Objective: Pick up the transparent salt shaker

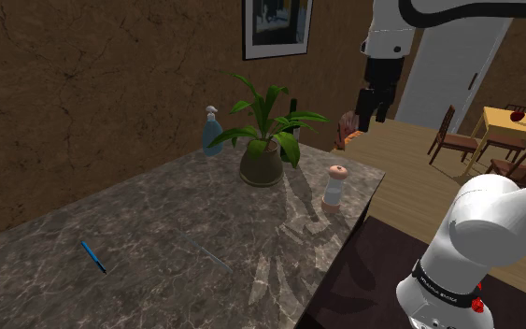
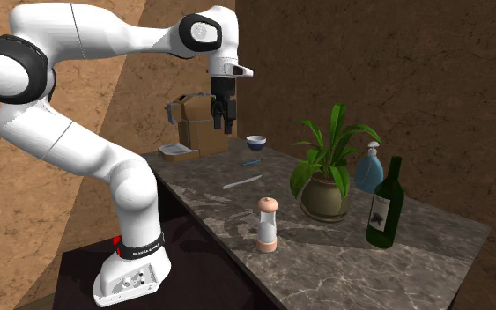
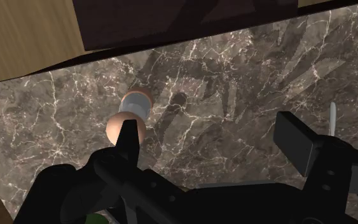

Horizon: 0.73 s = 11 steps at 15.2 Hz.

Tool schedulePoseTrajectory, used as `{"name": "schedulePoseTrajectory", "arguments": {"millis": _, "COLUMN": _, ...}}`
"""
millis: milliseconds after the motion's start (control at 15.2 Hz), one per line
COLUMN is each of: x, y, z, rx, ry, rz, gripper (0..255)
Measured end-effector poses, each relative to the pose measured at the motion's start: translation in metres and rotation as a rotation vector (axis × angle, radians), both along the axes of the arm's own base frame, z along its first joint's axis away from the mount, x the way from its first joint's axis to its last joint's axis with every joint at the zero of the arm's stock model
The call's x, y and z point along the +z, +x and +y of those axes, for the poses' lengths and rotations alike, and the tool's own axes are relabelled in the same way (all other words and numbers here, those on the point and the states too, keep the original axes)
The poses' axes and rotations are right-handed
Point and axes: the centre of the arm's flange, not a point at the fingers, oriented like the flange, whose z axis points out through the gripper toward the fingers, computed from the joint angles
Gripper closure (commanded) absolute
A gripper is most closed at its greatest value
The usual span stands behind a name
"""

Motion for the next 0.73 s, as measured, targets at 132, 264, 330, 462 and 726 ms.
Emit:
{"name": "schedulePoseTrajectory", "arguments": {"millis": 132, "x": -0.005, "y": 0.001, "z": -0.003, "rx": 0.003, "ry": 0.001, "rz": -0.003, "gripper": 0}}
{"name": "schedulePoseTrajectory", "arguments": {"millis": 264, "x": -0.021, "y": 0.008, "z": -0.015, "rx": 0.012, "ry": 0.006, "rz": -0.011, "gripper": 0}}
{"name": "schedulePoseTrajectory", "arguments": {"millis": 330, "x": -0.032, "y": 0.012, "z": -0.023, "rx": 0.017, "ry": 0.008, "rz": -0.017, "gripper": 0}}
{"name": "schedulePoseTrajectory", "arguments": {"millis": 462, "x": -0.051, "y": 0.020, "z": -0.032, "rx": 0.029, "ry": 0.013, "rz": -0.030, "gripper": 0}}
{"name": "schedulePoseTrajectory", "arguments": {"millis": 726, "x": -0.093, "y": 0.039, "z": -0.060, "rx": 0.054, "ry": 0.022, "rz": -0.055, "gripper": 0}}
